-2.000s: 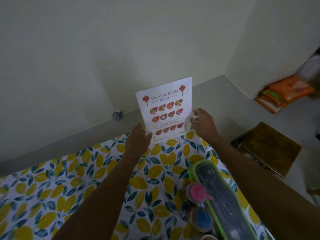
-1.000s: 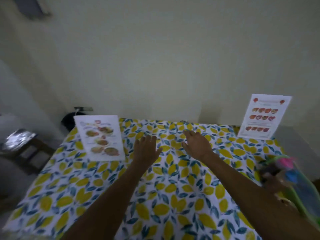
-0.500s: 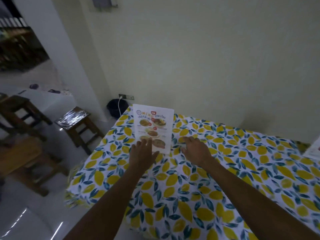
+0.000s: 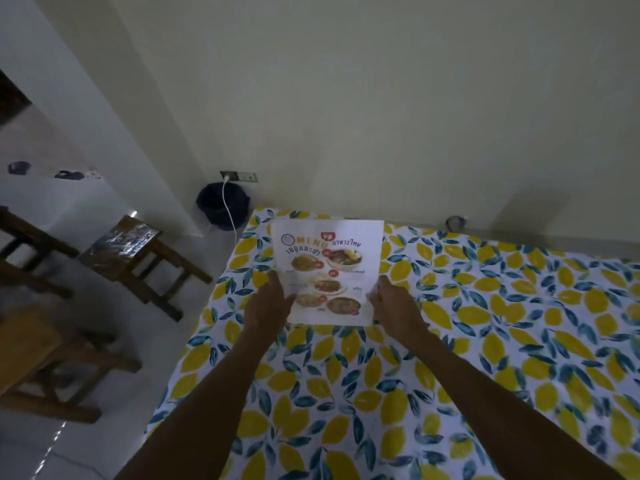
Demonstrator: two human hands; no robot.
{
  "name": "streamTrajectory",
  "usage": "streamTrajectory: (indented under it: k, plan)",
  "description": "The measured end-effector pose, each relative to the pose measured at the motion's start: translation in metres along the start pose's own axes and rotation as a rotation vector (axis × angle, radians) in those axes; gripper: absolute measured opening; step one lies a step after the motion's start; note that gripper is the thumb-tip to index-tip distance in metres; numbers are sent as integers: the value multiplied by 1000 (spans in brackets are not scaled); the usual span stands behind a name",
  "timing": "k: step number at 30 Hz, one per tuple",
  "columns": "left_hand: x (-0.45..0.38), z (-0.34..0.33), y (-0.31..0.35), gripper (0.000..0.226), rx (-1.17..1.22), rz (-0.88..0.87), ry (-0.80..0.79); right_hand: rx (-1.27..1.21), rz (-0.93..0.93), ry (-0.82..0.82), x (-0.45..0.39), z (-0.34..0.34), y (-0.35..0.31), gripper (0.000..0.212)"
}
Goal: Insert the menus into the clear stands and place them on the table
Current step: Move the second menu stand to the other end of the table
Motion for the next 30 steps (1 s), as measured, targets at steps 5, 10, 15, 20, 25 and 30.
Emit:
streamTrajectory:
  k: [5,10,15,20,25,30]
  plan:
    - [-51,26,-21,68,58,-5,92,-61,66,52,-39,-1,-30,21]
    - [-115,59,-44,65,123,-76,153,-63,104,87,-101,-7,-63,21]
    - [-177,73,-60,58,205,-118,190,-42,87,147,-155,-16,-90,20]
    - [-240,75,-79,57,349,-195,151,3,30,200,-199,-34,-105,24]
    - [-289,60,-97,51,360,-240,107,48,-45,216,-229,-58,-111,29]
    - [-306,44,-108,54,417,-281,77,45,-128,234,-239,-79,-111,35]
Point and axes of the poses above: each hand's wrist, its own x-axis away from the middle knuckle, its own z-axis out of the back of the hand, y = z × x, the point moved 4 cm from there along -x, towards the middle knuckle, and after that the axes turned 12 degrees about -x, right-handed, at the moved point
